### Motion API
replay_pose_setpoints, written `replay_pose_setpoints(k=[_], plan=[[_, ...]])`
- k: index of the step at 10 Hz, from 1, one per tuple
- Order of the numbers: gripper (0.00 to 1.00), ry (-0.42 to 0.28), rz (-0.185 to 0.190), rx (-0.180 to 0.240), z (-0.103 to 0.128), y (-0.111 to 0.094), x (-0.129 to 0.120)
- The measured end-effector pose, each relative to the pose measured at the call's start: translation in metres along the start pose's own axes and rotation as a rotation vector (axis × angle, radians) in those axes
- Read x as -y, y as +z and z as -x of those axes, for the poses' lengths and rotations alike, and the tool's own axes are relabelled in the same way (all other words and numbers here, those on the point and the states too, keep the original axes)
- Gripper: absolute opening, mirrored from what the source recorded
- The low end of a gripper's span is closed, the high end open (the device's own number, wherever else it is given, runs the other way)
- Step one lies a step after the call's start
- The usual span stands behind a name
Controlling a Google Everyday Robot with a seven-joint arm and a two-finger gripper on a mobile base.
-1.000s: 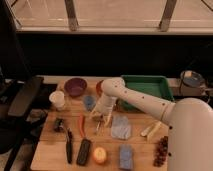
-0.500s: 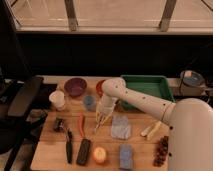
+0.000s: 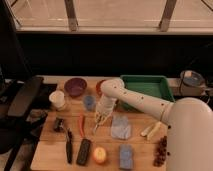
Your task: Place fork in metal cup
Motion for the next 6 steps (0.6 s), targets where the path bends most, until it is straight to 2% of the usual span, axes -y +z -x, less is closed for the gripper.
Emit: replay_pose_setpoints(k=[2,3,5,6], plan=[[0.0,-0.016,-0.004,-0.016,0.001,-0.004,0.002],[0.0,-0.028,-0.035,-0.043,0.002,-0.016,0.009],[0.0,-0.05,-0.096,-0.099,0.01,-0.054,0.024],[0.0,-0.055,-0.125,-0.131,0.015,-0.08,0.033]])
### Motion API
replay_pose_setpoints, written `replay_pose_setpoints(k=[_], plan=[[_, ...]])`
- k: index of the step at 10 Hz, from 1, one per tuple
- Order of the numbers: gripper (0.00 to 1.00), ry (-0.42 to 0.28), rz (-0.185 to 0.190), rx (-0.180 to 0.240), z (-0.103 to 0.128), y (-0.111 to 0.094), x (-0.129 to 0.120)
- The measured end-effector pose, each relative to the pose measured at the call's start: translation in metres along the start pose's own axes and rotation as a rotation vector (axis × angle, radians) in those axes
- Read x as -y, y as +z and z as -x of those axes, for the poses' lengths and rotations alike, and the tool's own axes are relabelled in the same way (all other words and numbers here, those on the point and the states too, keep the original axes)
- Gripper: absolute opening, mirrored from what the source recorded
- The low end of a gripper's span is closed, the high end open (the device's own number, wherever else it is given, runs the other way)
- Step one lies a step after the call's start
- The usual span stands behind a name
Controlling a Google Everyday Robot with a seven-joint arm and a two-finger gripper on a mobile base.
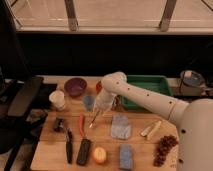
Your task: Place fork in metal cup
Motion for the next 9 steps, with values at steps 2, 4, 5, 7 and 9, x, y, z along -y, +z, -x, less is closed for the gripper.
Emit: replay_pose_setpoints(k=[2,4,5,7,9], plan=[[0.0,0.0,-0.044,-0.06,0.0,-0.046,0.019],[0.0,0.02,-0.081,-0.128,-0.016,-0.091,0.036],[0.0,0.04,-0.089,-0.161,-0.032,-0.108,0.039],[0.0,0.08,-0.1,-0.217,-0.069,-0.135,0.032],[0.0,0.114,-0.106,-0.25,-0.097,-0.152,0.011]])
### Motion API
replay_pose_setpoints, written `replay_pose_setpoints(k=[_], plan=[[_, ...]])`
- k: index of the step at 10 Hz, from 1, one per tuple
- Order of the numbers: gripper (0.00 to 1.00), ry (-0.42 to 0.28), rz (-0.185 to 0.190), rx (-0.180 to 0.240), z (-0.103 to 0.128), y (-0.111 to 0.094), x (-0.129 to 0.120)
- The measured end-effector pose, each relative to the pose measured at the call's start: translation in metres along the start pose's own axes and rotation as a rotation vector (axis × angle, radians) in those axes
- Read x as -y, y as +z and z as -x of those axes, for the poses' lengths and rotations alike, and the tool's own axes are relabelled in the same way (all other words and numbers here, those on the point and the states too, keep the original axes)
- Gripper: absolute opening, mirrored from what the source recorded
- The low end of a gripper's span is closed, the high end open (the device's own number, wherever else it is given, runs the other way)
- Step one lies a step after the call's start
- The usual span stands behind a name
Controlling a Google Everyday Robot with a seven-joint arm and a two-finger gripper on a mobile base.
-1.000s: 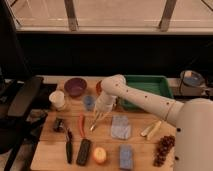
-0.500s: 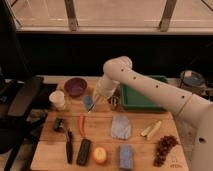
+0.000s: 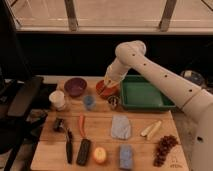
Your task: Place fork in metal cup
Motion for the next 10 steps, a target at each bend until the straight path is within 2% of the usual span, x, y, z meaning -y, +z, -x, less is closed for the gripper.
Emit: replay_pose_setpoints(k=[1,3,7,10], plan=[[0.0,0.032,-0.002,-0.016,-0.022,-0.004,-0.014],[0.0,0.072,0.007,-0.016,-0.043,0.004,-0.038],[0.0,0.112,0.043,0.024,-0.042,0.055,-0.065],[0.0,0.138,0.063,0.033,-0.035,0.064,-0.075]])
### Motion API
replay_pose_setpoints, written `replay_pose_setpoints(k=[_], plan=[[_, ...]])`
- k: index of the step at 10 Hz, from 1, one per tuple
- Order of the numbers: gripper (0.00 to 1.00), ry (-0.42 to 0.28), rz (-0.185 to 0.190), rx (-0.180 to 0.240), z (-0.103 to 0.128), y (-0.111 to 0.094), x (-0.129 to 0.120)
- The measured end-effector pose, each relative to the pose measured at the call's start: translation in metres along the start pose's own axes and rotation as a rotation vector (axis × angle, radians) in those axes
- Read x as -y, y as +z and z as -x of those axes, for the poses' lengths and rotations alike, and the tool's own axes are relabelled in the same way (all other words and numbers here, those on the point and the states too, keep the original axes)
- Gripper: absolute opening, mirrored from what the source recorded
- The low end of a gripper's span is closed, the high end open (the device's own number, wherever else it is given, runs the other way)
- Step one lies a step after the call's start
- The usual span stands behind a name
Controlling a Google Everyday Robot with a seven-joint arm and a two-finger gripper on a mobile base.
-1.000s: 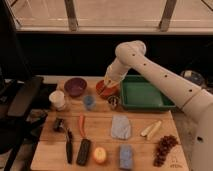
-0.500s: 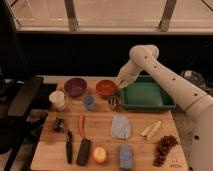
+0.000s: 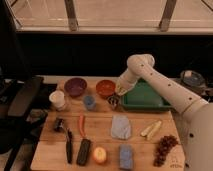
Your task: Place fork in metal cup
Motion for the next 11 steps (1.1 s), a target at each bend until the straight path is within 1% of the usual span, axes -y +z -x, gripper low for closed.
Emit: replay_pose_setpoints(k=[1,3,4,5,7,8,9,10,11], plan=[[0.0,0.004,0.003,0.001,0.002,0.001,-0.002],[0.11,0.009,0.007,0.007,0.007,0.004,-0.004],[0.22,0.01,0.007,0.01,0.009,0.006,-0.004],[0.36,0.012,0.002,0.018,0.013,0.008,-0.004],[0.52,0.019,-0.003,0.027,0.018,0.008,-0.009],[0.64,0.021,-0.006,0.032,0.021,0.009,-0.01],[0.74,0.02,-0.007,0.037,0.024,0.01,-0.009],[0.79,0.021,-0.008,0.041,0.026,0.012,-0.009],[0.8,0.023,-0.009,0.045,0.027,0.014,-0.009]])
